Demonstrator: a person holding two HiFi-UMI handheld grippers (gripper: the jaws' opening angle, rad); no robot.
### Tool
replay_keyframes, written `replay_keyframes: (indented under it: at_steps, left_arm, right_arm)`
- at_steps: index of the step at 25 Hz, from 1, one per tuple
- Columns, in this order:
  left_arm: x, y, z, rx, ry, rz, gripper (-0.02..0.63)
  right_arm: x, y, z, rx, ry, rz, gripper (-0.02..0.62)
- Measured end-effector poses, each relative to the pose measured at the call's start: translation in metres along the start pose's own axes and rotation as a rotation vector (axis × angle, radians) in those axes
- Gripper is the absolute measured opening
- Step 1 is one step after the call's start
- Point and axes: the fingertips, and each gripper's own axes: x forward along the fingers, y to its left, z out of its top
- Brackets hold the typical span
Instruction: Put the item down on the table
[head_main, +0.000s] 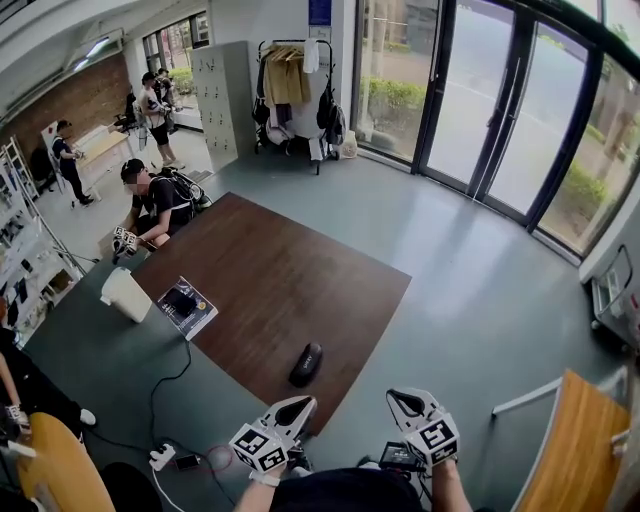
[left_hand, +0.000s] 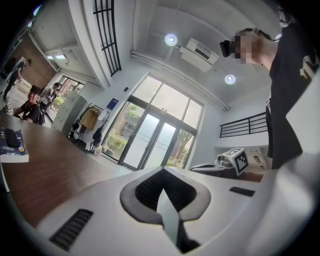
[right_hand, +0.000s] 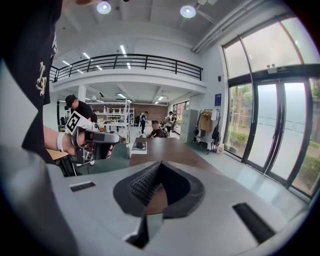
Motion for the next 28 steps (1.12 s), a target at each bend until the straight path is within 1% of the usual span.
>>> replay_keyframes:
  at_steps: [6, 13, 22, 28]
  left_arm:
    - [0.028, -0.044, -0.010, 0.019, 0.023, -0.012, 0.006]
    - [0.041, -0.057, -0.021, 0.035, 0.034, 0.031, 0.006]
    - [0.051, -0.079, -0.032, 0.034, 0.040, 0.034, 0.006]
    - [0.051, -0.082, -0.037, 0.036, 0.047, 0.035, 0.006]
  right_arm:
    - [-0.045, -0.026, -0.015, 0.036, -0.008, -0.027, -0.012]
    - [-0.052, -0.040, -0.034, 0.062, -0.020, 0.015, -0.011]
    - [-0.066, -0.045, -0.044, 0.069, -0.024, 0.034, -0.011]
    - [-0.069, -0.044, -0.046, 0.064, -0.033, 0.035, -0.011]
